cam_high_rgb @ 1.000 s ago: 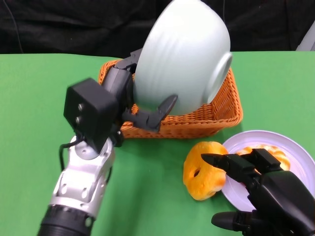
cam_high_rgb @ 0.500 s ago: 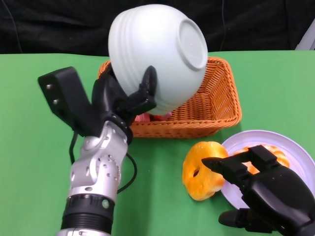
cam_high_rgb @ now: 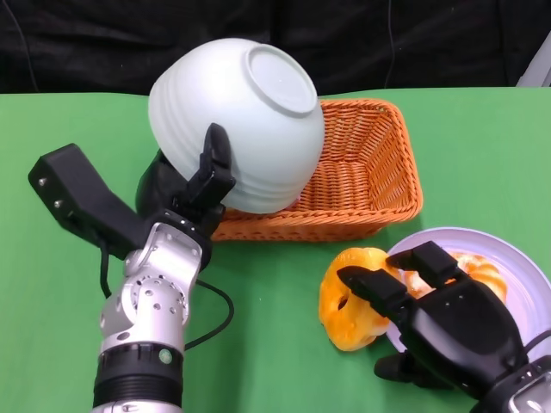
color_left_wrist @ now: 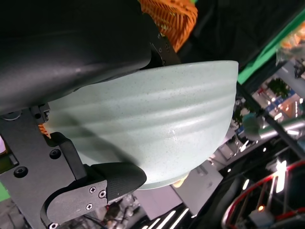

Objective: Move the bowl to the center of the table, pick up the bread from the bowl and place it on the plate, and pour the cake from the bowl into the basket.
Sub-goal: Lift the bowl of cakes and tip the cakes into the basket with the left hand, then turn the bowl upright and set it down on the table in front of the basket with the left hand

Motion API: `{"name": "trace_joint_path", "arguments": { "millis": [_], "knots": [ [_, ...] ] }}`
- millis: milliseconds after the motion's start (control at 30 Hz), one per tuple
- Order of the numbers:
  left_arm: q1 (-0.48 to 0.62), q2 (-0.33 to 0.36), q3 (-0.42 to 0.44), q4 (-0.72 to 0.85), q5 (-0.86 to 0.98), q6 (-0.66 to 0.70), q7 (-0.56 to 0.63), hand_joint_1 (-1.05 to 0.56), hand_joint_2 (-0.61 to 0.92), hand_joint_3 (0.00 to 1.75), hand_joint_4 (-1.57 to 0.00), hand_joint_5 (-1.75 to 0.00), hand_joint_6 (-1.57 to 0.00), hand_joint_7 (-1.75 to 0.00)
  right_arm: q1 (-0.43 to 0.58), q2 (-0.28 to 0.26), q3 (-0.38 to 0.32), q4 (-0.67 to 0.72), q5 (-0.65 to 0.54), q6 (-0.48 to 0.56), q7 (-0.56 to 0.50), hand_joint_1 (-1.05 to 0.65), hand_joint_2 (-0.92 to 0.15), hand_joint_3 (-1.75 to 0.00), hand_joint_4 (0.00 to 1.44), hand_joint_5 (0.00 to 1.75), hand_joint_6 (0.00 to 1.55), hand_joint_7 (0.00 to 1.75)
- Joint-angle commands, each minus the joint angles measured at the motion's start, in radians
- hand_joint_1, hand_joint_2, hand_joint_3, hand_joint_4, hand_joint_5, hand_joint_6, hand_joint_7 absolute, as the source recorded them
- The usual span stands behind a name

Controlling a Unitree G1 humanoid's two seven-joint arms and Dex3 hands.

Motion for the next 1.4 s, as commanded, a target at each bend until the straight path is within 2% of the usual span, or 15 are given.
{"name": "trace_joint_path", "arguments": {
  "millis": [33, 300, 433, 600, 700, 800, 867, 900, 1000, 1033, 1067, 1100, 1200, 1267, 1400],
  "knots": [
    [-0.037, -0.056, 0.032, -0.006, -0.064, 0.009, 0.004, -0.23, 0.36, 1.64, -1.11, -1.75, -0.84, -1.75, -0.02, -0.001, 0.015, 0.024, -0.01, 0.011, -0.032, -0.63, -0.88, -0.01, 0.0, 0.75, 0.21, 0.23],
    [-0.012, -0.051, 0.036, 0.001, -0.129, -0.017, -0.11, -0.28, 0.3, 1.66, -1.12, -1.75, -0.84, -1.75, -0.062, -0.005, 0.057, 0.083, -0.038, 0.023, -0.074, -0.62, -0.83, 0.0, 0.0, 0.76, 0.22, 0.22],
    [0.022, -0.037, 0.009, -0.045, -0.123, -0.016, -0.204, -0.27, 0.29, 1.66, -1.1, -1.75, -0.87, -1.75, -0.106, -0.002, 0.095, 0.167, -0.083, 0.046, -0.088, -0.65, -0.83, 0.0, 0.0, 0.78, 0.24, 0.23],
    [0.047, -0.038, -0.009, -0.1, -0.112, -0.008, -0.214, -0.25, 0.26, 1.66, -1.1, -1.75, -0.89, -1.75, -0.147, -0.003, 0.145, 0.236, -0.141, 0.093, -0.096, -0.65, -0.82, 0.0, 0.0, 0.75, 0.25, 0.21],
    [0.066, -0.039, -0.025, -0.142, -0.106, 0.006, -0.213, -0.25, 0.25, 1.65, -1.1, -1.75, -0.91, -1.75, -0.177, 0.003, 0.18, 0.314, -0.175, 0.12, -0.144, -0.56, -0.78, 0.0, 0.02, 0.75, 0.3, 0.18],
    [0.082, -0.037, -0.035, -0.17, -0.105, 0.019, -0.212, -0.25, 0.25, 1.66, -1.1, -1.75, -0.91, -1.75, -0.209, 0.015, 0.197, 0.395, -0.151, 0.102, -0.228, -0.46, -0.76, 0.0, 0.18, 0.66, 0.47, 0.1],
    [0.091, -0.036, -0.038, -0.189, -0.106, 0.03, -0.212, -0.26, 0.24, 1.66, -1.1, -1.75, -0.91, -1.75, -0.242, 0.023, 0.2, 0.47, -0.106, 0.039, -0.335, -0.34, -0.78, -0.01, 0.55, 0.54, 0.74, 0.08],
    [0.097, -0.036, -0.04, -0.202, -0.108, 0.037, -0.21, -0.26, 0.24, 1.67, -1.1, -1.75, -0.91, -1.75, -0.262, 0.024, 0.198, 0.509, -0.076, -0.018, -0.406, -0.31, -0.81, -0.01, 0.72, 0.58, 0.88, 0.1],
    [0.107, -0.035, -0.044, -0.224, -0.108, 0.054, -0.209, -0.26, 0.25, 1.68, -1.1, -1.75, -0.9, -1.75, -0.297, 0.01, 0.198, 0.557, -0.019, -0.13, -0.527, -0.26, -0.81, 0.0, 0.99, 1.23, 1.27, 0.2],
    [0.111, -0.026, -0.051, -0.228, -0.096, 0.053, -0.216, -0.26, 0.25, 1.68, -1.1, -1.75, -0.9, -1.75, -0.305, 0.013, 0.196, 0.564, -0.008, -0.153, -0.571, -0.26, -0.81, 0.0, 1.0, 1.31, 1.3, 0.22],
    [0.113, -0.02, -0.056, -0.23, -0.086, 0.052, -0.22, -0.26, 0.24, 1.68, -1.09, -1.75, -0.89, -1.75, -0.311, 0.015, 0.195, 0.571, -0.001, -0.169, -0.604, -0.24, -0.8, 0.0, 0.98, 1.52, 1.25, 0.51],
    [0.115, -0.016, -0.06, -0.232, -0.08, 0.051, -0.223, -0.25, 0.24, 1.67, -1.08, -1.75, -0.89, -1.75, -0.316, 0.017, 0.195, 0.578, 0.002, -0.18, -0.628, -0.24, -0.79, 0.0, 0.97, 1.65, 1.06, 0.98],
    [0.123, 0.012, -0.077, -0.236, -0.049, 0.043, -0.251, -0.22, 0.3, 1.59, -1.04, -1.75, -0.9, -1.69, -0.322, 0.018, 0.182, 0.558, 0.018, -0.217, -0.692, -0.19, -0.81, -0.03, 0.99, 1.74, 0.83, 1.59],
    [0.129, 0.029, -0.088, -0.237, -0.025, 0.033, -0.271, -0.2, 0.33, 1.56, -1.03, -1.75, -0.91, -1.65, -0.317, 0.017, 0.171, 0.531, 0.033, -0.228, -0.7, -0.17, -0.82, -0.04, 0.99, 1.74, 0.79, 1.71],
    [0.132, 0.035, -0.092, -0.237, -0.01, 0.023, -0.284, -0.17, 0.35, 1.55, -1.04, -1.75, -0.93, -1.62, -0.31, 0.013, 0.165, 0.506, 0.044, -0.229, -0.692, -0.16, -0.82, -0.05, 0.99, 1.75, 0.78, 1.74]
  ]
}}
